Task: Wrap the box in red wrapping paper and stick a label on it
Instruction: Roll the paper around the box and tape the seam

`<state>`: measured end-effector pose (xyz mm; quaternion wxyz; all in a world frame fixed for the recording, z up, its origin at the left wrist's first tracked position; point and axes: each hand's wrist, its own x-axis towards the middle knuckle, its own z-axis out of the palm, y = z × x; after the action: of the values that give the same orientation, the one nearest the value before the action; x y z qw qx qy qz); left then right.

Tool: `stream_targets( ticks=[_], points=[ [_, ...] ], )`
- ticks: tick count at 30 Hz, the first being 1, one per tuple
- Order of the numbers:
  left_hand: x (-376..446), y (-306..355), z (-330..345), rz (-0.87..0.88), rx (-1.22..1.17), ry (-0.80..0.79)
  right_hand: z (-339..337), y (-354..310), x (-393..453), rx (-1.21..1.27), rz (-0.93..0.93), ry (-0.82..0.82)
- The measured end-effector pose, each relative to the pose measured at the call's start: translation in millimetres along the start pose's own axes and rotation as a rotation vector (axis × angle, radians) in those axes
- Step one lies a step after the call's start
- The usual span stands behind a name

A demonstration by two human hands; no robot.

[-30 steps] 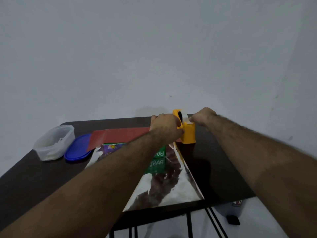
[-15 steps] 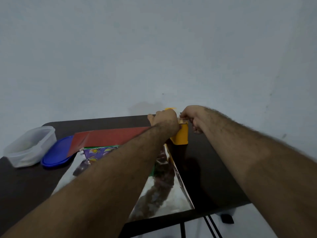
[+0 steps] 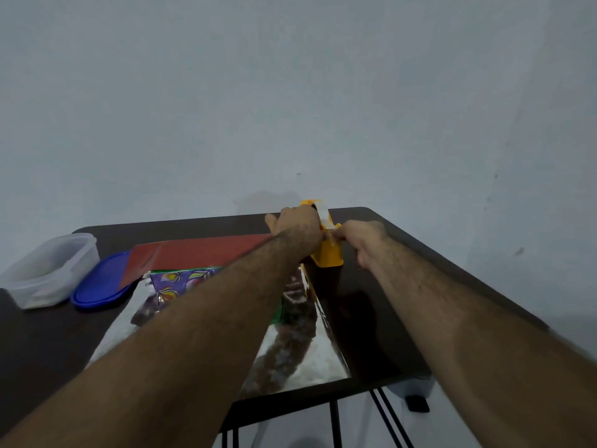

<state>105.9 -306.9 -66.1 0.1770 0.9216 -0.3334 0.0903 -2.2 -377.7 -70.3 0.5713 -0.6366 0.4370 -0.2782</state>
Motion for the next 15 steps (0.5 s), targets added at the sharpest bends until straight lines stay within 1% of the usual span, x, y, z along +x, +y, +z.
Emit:
stream_targets(
  ticks=[2, 4, 6, 8, 9, 10, 11, 13, 15],
  points=[
    [0.1, 0.1, 0.4, 0.002, 0.008, 0.006, 1.9, 6.7, -1.7, -0.027, -0.072, 0.019],
    [0.6, -0.6, 1.5, 0.009, 0.016, 0.001, 2.8, 6.6, -1.0, -0.073, -0.102, 0.068],
    [0.1, -1.1, 0.5, 0.010, 0.027, -0.003, 5.5, 3.7, 0.3, -0.215, -0.080, 0.116],
    [-1.9, -1.4, -1.0, 0.012, 0.048, -0.005, 6.9, 8.6, 0.3, -0.449, -0.002, 0.102],
    [-3.5, -1.5, -1.1, 0.015, 0.050, -0.011, 6.7, 16.0, -0.6, -0.517, 0.023, 0.101],
    [-3.1, -0.3, -2.0, 0.025, 0.054, -0.013, 4.7, 20.3, -1.6, -0.527, 0.017, 0.118],
    [-3.8, -0.6, -3.4, 0.030, 0.056, -0.015, 3.7, 22.7, 0.1, -0.491, -0.023, 0.147],
    [-5.1, -1.9, -6.4, 0.037, 0.030, -0.024, 0.7, 17.1, 2.8, -0.294, -0.135, 0.157],
    [-8.4, -4.9, -11.8, 0.027, -0.074, -0.006, -3.1, 6.0, -3.3, -0.085, -0.195, 0.062]
  ],
)
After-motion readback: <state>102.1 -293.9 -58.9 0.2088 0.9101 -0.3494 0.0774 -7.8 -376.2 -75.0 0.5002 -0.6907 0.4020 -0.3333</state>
